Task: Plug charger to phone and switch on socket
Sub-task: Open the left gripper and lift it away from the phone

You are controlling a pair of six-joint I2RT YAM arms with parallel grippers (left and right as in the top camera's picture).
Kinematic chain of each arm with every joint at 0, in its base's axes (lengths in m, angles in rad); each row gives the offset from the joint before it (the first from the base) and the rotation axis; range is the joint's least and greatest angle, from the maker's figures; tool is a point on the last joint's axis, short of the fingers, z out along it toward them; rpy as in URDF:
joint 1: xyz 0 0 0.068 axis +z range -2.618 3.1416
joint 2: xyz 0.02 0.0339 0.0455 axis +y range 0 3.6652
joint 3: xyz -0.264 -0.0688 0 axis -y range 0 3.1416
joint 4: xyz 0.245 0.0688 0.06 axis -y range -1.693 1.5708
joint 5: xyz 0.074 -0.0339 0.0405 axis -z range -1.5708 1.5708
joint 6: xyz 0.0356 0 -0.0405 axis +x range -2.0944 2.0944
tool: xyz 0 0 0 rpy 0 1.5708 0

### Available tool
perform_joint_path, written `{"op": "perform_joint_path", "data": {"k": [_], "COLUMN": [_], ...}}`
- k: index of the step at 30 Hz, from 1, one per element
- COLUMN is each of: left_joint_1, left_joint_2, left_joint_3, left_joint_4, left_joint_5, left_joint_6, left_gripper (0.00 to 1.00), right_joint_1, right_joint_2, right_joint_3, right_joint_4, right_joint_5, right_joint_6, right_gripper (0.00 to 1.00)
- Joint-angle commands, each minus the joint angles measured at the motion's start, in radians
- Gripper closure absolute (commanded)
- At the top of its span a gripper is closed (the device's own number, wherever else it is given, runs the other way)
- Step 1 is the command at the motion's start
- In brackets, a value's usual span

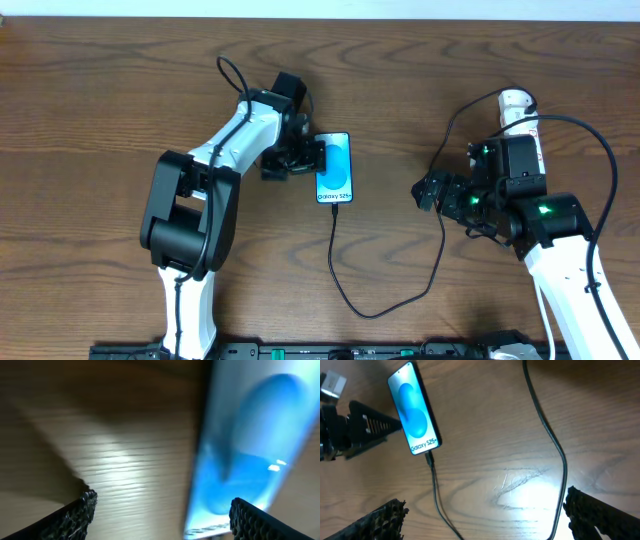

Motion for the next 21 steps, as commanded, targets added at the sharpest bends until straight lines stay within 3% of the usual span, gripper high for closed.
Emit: {"op": "perform_joint_path", "data": {"k": [1,9,21], "left_joint_1": [0.005,0.005,0.005], "left_joint_2": [-0.052,-0.324,-0.408], "left_joint_3": [0.007,0.007,0.006], "left_joint_4": [-0.021,0.011,0.013], "left_joint_5": [-0.187,-0.455,-0.466], "left_joint_6": [0.002,0.002,0.002], "left_gripper": [0.11,0.11,0.1], "right_joint_1": [-0.006,-0.044,-0.088], "right_joint_2": [-0.004,0.063,0.158], "right_joint_3": [0.003,0.05,0.083], "right_joint_4": [0.005,-0.073,-0.06], "right_joint_5": [0.003,0.0,0.001], "right_joint_6": [-0.031,-0.091,-0.105], "right_gripper": [0.01,0.01,0.01]}}
